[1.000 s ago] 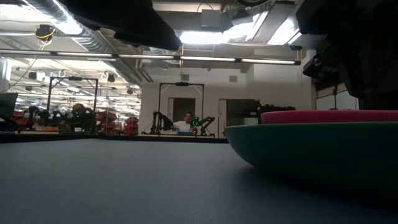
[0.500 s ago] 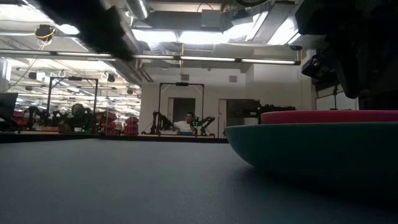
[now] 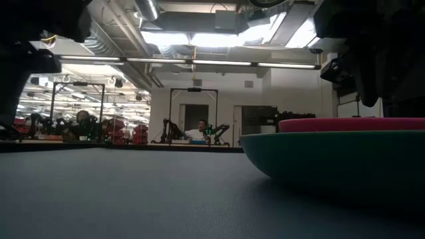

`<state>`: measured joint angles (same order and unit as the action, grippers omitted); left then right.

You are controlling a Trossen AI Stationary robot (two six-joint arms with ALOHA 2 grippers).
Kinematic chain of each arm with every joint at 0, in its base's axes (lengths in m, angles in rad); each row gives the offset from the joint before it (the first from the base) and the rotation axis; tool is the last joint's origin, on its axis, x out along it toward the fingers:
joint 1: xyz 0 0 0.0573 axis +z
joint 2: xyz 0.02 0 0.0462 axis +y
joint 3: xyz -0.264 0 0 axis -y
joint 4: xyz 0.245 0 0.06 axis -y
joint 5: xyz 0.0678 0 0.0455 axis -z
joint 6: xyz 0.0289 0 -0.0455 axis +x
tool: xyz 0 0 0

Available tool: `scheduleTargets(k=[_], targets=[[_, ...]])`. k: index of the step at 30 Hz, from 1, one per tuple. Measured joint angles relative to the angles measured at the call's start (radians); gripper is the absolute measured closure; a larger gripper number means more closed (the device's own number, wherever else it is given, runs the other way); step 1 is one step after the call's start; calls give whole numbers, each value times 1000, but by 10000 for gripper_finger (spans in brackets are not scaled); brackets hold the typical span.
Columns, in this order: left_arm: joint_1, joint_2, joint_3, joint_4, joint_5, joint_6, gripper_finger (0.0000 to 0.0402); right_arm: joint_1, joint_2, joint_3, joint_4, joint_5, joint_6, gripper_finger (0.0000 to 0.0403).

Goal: Stack plastic plates
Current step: Stack the blue plate on top of the light pink plate

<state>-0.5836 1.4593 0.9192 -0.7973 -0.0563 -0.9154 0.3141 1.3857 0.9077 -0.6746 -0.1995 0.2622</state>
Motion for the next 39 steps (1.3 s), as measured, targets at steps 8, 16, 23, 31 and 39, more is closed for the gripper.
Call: scheduleTargets(k=[8,16,23,31,39], targets=[[-56,0,-44,-21,82,-75,285,0,0,0,0,2,0,315],[-126,0,-109,5,142,-159,285,0,0,0,0,2,-6,315],[-140,0,-152,42,160,-216,285,0,0,0,0,2,-9,315],[-140,1,-226,172,200,-247,285,0,0,0,0,9,-10,315],[-139,0,-249,222,202,-261,288,1,0,0,0,9,-10,315]])
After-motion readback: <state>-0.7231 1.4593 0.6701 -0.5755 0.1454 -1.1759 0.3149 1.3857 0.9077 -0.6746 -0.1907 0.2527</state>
